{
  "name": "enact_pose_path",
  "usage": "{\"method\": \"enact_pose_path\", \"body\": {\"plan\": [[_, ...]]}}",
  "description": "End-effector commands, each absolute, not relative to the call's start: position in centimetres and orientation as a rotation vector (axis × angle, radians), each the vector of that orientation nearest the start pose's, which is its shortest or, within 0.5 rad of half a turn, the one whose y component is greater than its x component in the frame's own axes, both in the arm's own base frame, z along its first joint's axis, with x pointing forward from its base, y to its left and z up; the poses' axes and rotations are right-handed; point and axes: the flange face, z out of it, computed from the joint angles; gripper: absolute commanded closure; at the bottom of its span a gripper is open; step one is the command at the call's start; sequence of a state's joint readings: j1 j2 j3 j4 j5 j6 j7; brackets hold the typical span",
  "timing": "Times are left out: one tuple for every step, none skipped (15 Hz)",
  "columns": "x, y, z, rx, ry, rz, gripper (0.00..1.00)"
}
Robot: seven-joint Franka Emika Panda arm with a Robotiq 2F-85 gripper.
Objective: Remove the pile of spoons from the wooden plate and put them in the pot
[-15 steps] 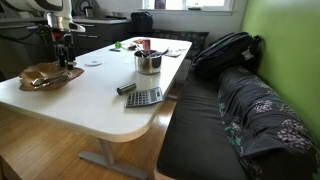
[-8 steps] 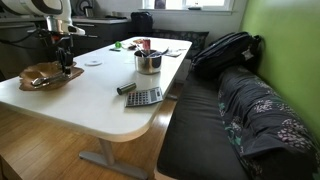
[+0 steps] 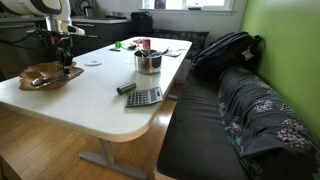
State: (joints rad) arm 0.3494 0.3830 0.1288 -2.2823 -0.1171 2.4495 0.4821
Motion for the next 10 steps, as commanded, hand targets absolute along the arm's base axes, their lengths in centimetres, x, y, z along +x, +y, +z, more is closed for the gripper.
{"method": "enact_pose_path", "body": {"plan": [[43.6,24.2,20.9,-3.203,-0.26,0.188,0.99],[43.5,24.0,22.3,-3.193,-0.279,0.157,0.99],[43.5,23.8,23.7,-3.18,-0.295,0.116,0.99],[43.4,23.2,25.6,-3.168,-0.306,0.075,0.99],[43.3,22.7,27.2,-3.155,-0.317,0.035,0.99],[43.0,21.9,29.1,-3.135,-0.329,-0.011,0.99],[42.8,21.2,30.5,-3.105,-0.356,-0.048,0.99],[42.4,20.7,31.6,-3.084,-0.436,-0.042,0.99],[44.4,22.4,29.5,-3.119,-0.361,-0.003,0.96],[44.1,21.7,30.8,-3.101,-0.393,-0.031,0.96]]}}
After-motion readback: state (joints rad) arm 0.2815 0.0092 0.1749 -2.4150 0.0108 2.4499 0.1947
